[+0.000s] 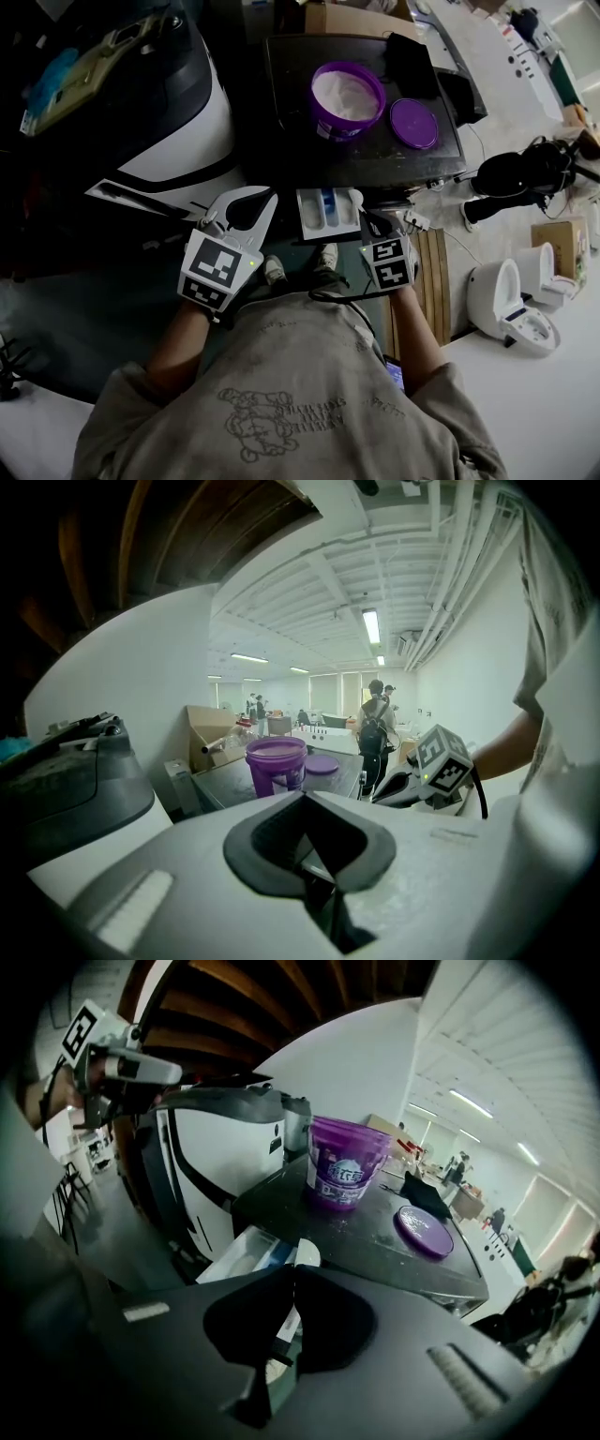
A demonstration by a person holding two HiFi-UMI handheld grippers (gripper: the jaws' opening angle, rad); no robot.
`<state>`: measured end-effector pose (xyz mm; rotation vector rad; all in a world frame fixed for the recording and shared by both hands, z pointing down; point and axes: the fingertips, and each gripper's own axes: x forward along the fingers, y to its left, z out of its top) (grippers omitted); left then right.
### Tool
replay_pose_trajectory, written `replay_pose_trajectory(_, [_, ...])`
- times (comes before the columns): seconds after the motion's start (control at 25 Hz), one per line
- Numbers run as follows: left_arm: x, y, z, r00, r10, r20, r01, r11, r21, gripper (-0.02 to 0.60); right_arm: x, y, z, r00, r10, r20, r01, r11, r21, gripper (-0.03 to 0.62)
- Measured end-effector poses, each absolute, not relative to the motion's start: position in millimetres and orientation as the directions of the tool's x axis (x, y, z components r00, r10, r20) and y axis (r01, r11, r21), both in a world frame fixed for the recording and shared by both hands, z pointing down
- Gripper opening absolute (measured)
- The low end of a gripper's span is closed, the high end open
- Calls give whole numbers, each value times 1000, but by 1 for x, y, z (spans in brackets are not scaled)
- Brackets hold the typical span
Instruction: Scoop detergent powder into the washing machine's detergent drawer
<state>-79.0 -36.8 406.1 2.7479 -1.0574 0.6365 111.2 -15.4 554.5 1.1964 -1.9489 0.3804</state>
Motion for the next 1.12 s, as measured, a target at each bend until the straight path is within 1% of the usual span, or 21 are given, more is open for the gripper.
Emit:
replay_pose_trajectory(0.2, [-76, -38, 405, 666, -610, 430, -664, -747, -33, 0, 119, -21, 544, -312, -638, 704, -916, 398, -46, 32])
replay_pose_trajectory(0.48, [-72, -42, 402, 665, -609, 432, -661, -750, -40, 0, 126, -27, 525, -379, -667, 641, -924, 307, -227, 32])
replay_pose_trajectory(0.72, [-69, -51, 396, 659, -620, 426, -670, -741, -42, 0, 124, -38, 487, -416, -711, 567, -909, 316, -271, 31])
replay_pose_trajectory(1.12, [-68, -79, 364, 628, -687, 366, -721, -690, -57, 0, 121, -67, 413, -470, -758, 452, -883, 404, -240, 31])
